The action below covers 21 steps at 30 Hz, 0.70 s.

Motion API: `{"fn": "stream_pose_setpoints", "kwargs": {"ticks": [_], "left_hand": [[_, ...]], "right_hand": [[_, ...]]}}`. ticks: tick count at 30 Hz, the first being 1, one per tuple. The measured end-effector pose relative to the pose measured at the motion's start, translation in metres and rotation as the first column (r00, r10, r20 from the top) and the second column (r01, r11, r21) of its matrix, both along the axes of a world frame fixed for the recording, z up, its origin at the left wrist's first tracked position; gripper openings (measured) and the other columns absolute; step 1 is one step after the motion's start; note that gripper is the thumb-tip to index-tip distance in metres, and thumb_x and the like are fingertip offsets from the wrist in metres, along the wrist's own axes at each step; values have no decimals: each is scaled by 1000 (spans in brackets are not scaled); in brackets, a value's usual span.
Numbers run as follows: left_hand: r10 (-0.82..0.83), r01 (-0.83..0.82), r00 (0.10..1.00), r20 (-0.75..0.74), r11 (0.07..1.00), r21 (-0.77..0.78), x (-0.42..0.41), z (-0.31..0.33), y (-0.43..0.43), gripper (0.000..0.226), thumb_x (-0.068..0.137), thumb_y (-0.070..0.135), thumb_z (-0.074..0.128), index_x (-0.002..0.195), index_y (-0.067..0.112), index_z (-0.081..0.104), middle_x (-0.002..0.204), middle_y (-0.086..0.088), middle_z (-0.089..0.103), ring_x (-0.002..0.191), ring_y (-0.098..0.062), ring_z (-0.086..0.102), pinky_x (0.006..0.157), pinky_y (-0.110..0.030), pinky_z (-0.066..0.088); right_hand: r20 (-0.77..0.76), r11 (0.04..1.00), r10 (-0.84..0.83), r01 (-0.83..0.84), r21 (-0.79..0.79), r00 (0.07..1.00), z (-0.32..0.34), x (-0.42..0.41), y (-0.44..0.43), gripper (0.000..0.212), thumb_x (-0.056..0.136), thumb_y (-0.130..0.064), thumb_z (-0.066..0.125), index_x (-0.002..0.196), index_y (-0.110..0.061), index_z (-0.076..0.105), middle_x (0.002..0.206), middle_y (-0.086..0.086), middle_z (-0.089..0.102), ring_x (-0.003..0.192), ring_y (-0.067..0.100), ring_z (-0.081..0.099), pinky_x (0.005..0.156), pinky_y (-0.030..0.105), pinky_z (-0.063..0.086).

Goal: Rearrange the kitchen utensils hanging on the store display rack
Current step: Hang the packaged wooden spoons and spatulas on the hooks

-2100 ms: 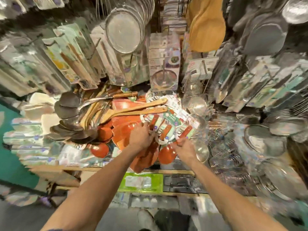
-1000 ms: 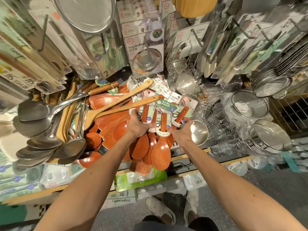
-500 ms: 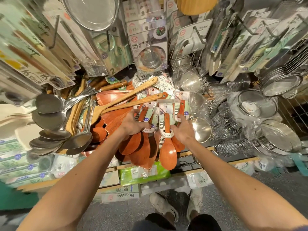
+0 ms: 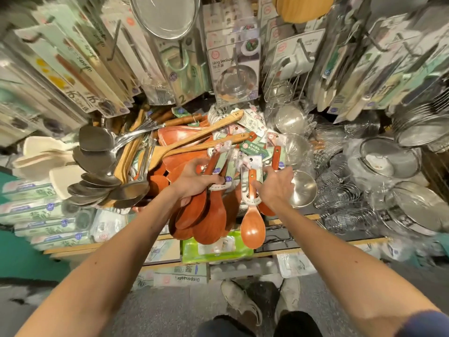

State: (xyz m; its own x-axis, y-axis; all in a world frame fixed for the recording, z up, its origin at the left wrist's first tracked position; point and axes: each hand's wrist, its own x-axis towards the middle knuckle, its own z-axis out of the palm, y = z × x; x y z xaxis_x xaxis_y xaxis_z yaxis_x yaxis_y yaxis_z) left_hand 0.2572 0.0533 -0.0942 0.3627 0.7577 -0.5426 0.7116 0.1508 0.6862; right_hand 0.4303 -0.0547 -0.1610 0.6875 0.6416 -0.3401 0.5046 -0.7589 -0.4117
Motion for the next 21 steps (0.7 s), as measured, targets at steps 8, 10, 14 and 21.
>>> {"fn": "stream_pose_setpoints", "kwargs": {"ticks": [8,10,14,21], "left_hand": [[68,-69,997,41,997,25,-16,-17,-21,77,77,31,83,142,16,46,147,-4,45,133,-21,43,94,-24,32],[70,-72,996,51,997,30,-21,-18,-25,77,79,31,82,144,15,44,148,-4,43,134,-20,42,94,-23,31],[102,-105,988,115,994,15,-27,-11,-33,77,74,32,85,140,14,49,144,-3,48,131,-17,45,95,-22,33],[149,-170,929,338,985,36,-23,24,-45,68,73,18,87,133,20,55,131,0,59,115,-13,57,85,-10,48]], "right_hand": [[-75,999,37,-35,28,996,0,-9,9,36,86,-46,70,105,-15,68,120,14,56,118,31,49,99,39,39],[-238,987,-41,77,144,970,3,-11,11,22,84,-34,75,79,-19,60,96,8,61,102,29,56,89,38,45],[-577,926,-94,284,249,811,25,-17,4,21,90,-12,69,78,-16,52,94,12,66,101,31,64,98,42,50],[-715,858,-7,372,355,699,79,-10,-10,23,95,-11,62,114,-1,56,119,24,65,112,37,63,100,49,50]]}}
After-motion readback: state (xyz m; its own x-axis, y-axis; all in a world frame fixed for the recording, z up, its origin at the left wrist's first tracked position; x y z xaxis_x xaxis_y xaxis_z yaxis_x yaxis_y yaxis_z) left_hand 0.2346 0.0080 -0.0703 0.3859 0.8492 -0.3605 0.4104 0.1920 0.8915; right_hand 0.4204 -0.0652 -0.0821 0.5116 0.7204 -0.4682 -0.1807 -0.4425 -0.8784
